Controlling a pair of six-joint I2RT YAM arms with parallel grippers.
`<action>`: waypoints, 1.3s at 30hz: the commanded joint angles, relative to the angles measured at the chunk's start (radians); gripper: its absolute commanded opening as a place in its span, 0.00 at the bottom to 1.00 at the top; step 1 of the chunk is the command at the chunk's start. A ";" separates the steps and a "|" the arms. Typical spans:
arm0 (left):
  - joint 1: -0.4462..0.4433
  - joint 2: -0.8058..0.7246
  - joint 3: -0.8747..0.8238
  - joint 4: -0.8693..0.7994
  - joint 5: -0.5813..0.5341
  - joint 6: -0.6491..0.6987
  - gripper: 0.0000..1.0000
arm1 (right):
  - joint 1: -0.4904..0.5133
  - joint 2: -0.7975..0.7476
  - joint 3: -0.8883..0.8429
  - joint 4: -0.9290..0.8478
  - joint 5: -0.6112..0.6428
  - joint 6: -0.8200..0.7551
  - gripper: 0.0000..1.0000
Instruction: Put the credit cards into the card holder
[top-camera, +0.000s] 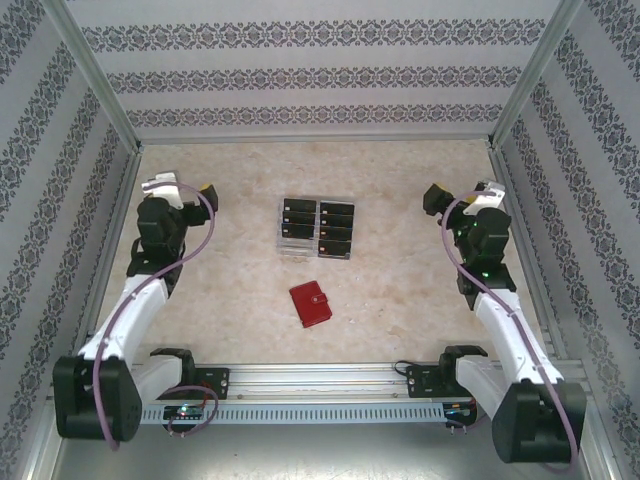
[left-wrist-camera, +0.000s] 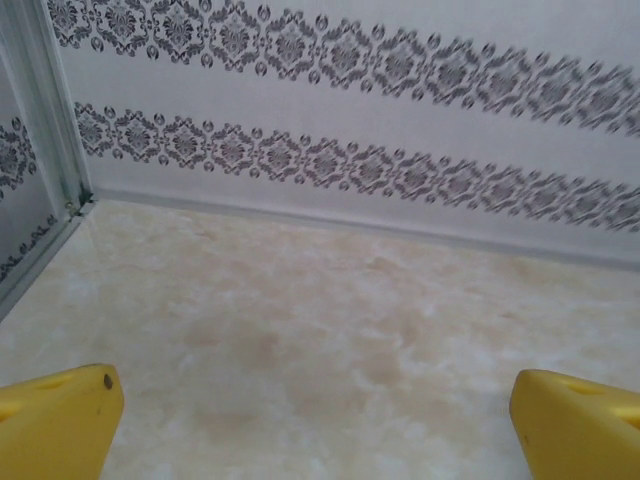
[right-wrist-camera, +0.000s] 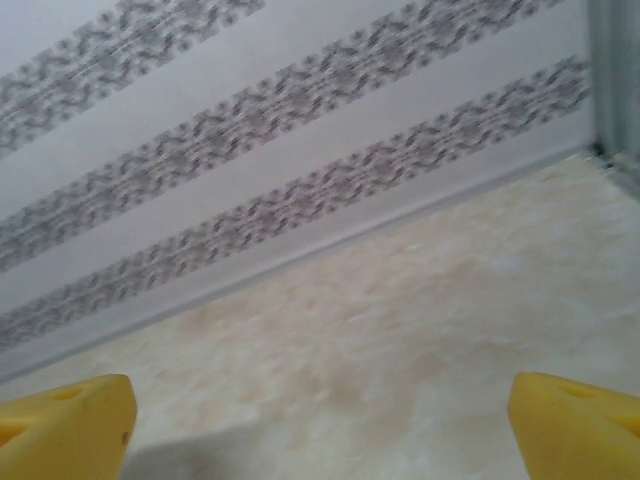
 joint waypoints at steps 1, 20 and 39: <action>-0.013 -0.086 -0.006 -0.297 0.065 -0.159 1.00 | 0.073 -0.006 0.086 -0.282 -0.192 0.082 0.89; -0.194 0.047 0.036 -0.563 0.040 -0.424 1.00 | 0.988 0.689 0.534 -0.911 0.347 0.139 0.58; -0.199 0.125 0.025 -0.462 0.076 -0.441 1.00 | 1.110 1.006 0.759 -1.086 0.433 0.136 0.48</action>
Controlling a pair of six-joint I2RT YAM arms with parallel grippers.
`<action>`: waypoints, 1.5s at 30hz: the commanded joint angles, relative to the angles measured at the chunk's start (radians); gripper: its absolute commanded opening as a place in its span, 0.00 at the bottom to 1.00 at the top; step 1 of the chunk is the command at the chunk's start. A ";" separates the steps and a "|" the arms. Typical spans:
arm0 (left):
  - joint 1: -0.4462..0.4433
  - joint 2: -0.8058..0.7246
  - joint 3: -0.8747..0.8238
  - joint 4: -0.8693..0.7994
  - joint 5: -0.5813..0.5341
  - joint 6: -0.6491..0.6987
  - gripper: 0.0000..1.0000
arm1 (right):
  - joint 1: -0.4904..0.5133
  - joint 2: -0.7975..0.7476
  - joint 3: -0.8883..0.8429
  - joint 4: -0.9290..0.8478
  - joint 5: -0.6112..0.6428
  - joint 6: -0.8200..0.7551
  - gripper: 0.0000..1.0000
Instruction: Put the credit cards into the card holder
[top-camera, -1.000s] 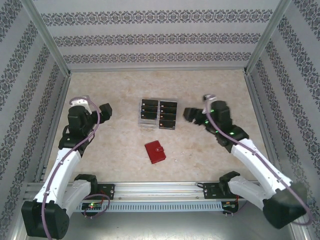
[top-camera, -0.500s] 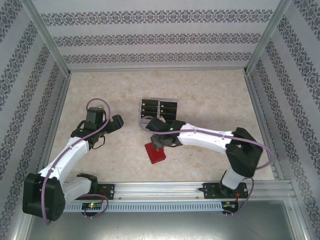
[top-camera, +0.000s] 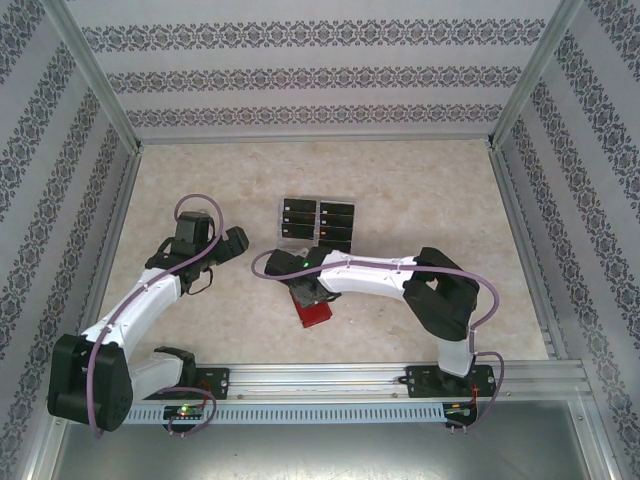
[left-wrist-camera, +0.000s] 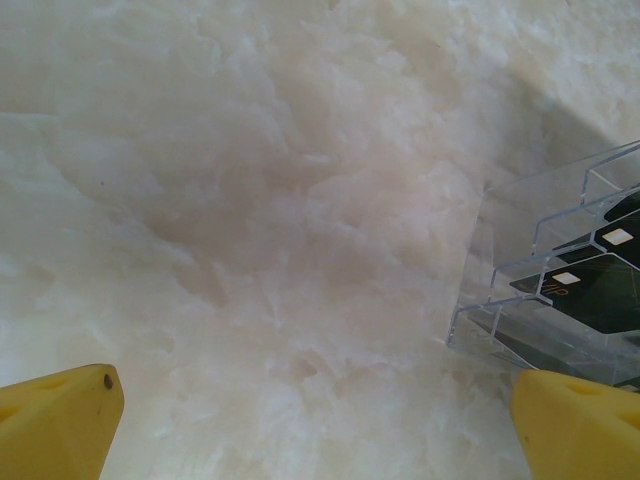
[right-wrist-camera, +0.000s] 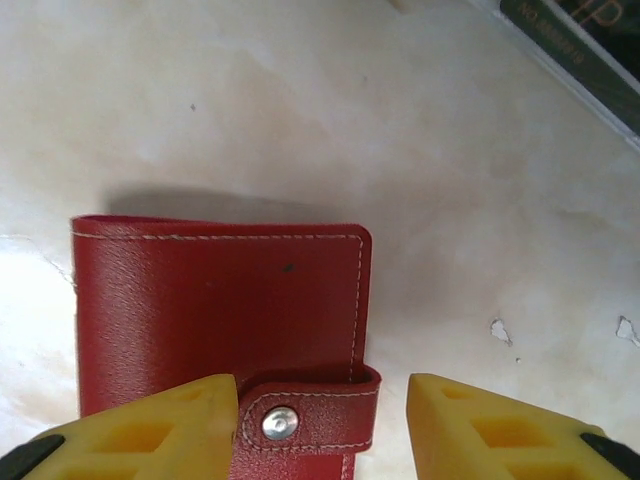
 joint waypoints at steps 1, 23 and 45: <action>-0.015 0.004 0.011 0.042 0.011 -0.014 1.00 | 0.012 0.027 0.017 -0.049 0.048 0.011 0.48; -0.014 0.006 0.010 0.054 0.015 -0.009 1.00 | 0.059 -0.007 -0.002 -0.031 0.046 0.046 0.44; -0.021 0.047 0.037 0.059 0.022 -0.015 1.00 | 0.071 0.055 -0.032 -0.013 0.030 0.054 0.35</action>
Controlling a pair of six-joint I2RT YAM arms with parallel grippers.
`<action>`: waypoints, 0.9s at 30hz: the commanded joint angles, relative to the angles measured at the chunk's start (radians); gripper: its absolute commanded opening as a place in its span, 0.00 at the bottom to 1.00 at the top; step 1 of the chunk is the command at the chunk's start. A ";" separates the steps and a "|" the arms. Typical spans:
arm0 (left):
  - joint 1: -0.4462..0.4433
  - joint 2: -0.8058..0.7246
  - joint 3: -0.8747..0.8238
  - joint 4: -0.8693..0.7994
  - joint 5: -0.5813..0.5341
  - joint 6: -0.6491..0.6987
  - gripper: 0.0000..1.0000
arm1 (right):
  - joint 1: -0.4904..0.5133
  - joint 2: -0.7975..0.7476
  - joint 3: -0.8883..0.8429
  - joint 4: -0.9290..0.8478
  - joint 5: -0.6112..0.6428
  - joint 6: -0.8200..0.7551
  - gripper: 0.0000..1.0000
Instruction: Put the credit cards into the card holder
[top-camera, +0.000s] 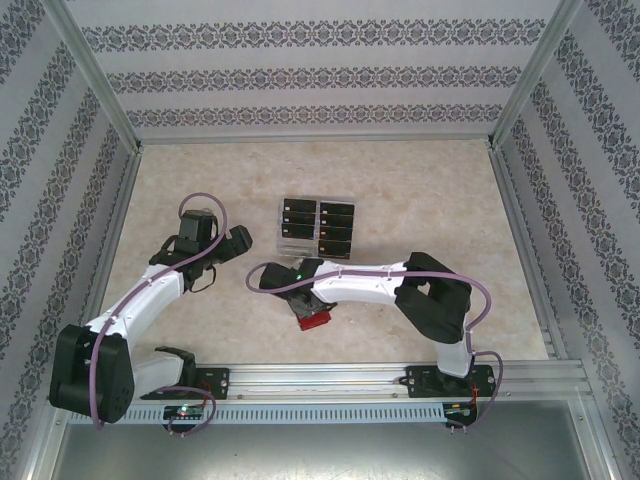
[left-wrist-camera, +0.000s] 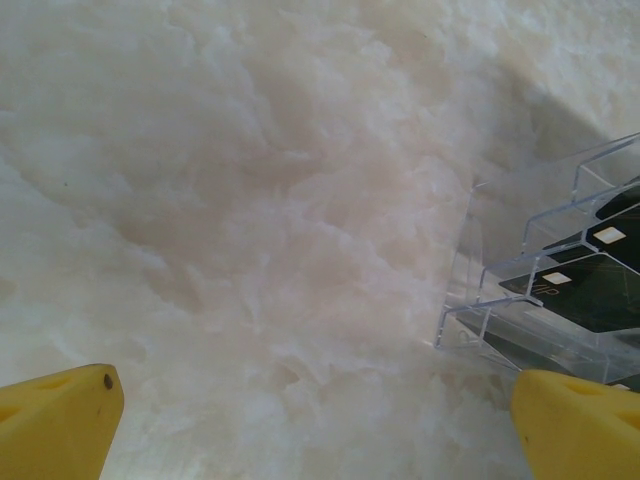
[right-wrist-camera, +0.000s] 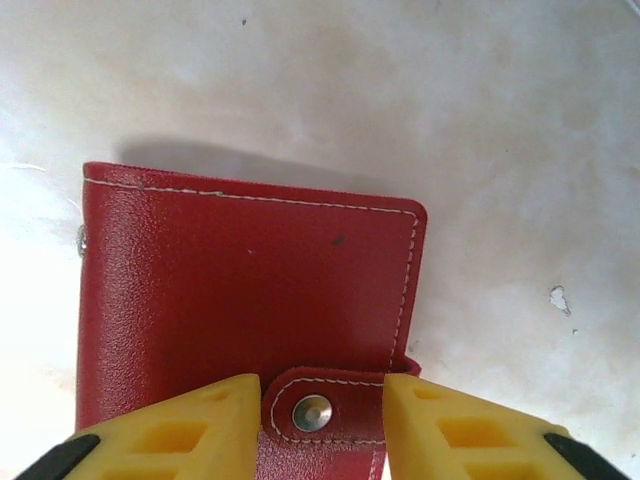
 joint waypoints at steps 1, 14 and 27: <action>-0.012 0.006 0.029 0.024 0.004 -0.009 1.00 | 0.010 0.026 -0.019 -0.018 0.020 0.014 0.33; -0.017 -0.002 0.041 0.009 0.009 -0.007 1.00 | 0.009 -0.031 -0.041 -0.006 0.012 0.006 0.00; -0.159 0.019 0.031 0.027 0.220 -0.099 1.00 | -0.109 -0.314 -0.125 0.196 -0.158 0.039 0.00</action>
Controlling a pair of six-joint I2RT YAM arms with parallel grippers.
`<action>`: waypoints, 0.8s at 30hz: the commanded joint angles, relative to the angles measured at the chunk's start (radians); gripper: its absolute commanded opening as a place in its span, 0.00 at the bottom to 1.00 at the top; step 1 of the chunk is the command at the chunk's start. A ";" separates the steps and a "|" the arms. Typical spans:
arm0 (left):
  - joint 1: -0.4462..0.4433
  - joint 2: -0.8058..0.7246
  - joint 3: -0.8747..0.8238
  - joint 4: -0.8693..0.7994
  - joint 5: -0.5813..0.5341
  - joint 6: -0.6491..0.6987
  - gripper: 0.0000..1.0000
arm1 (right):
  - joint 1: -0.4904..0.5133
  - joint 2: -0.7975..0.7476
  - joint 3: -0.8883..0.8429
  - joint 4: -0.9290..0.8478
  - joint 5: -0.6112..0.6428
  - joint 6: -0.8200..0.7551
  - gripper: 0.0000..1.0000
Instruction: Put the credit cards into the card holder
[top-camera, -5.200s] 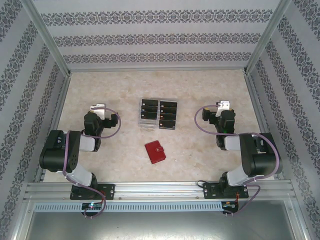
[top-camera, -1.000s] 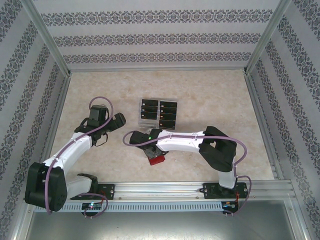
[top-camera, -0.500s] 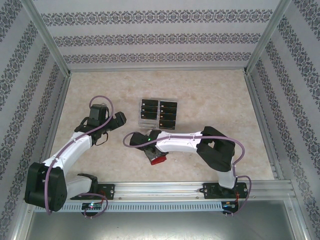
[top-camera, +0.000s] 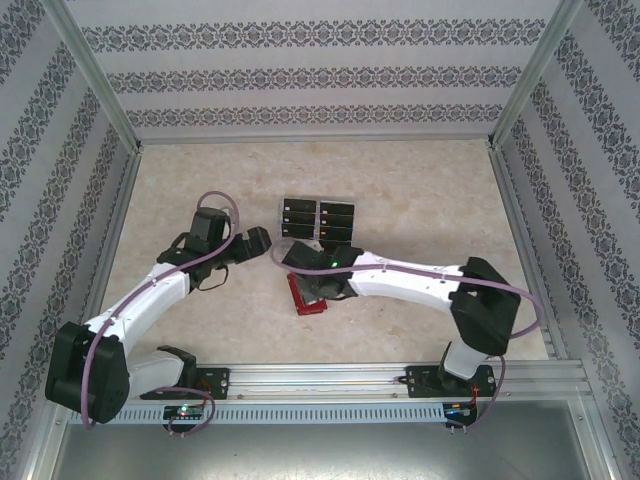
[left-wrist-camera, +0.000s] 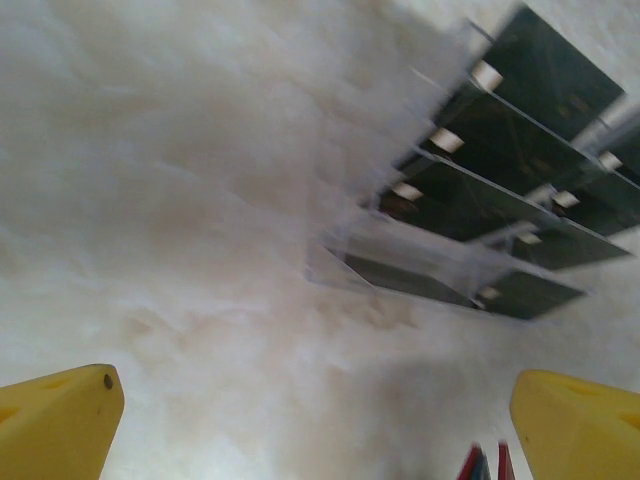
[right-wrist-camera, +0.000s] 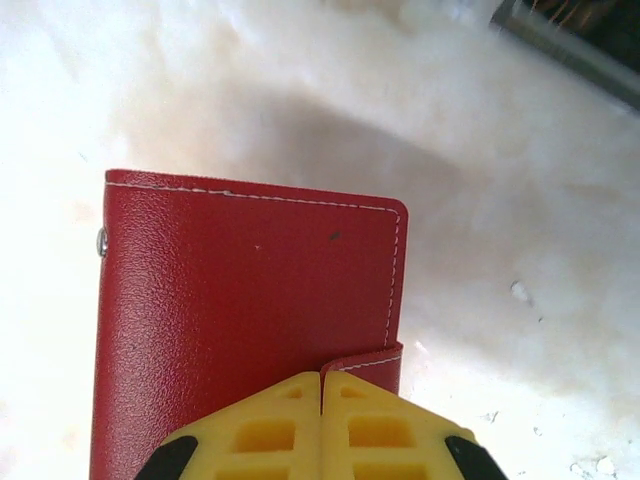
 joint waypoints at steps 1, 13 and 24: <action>-0.053 0.011 -0.020 0.062 0.085 -0.084 1.00 | -0.022 -0.043 -0.001 0.048 -0.041 0.017 0.00; -0.182 0.010 -0.081 0.196 0.052 -0.208 1.00 | -0.047 -0.051 0.025 0.057 -0.036 0.023 0.00; -0.237 0.078 -0.123 0.314 0.067 -0.240 0.60 | -0.057 -0.064 -0.003 0.095 -0.043 0.039 0.00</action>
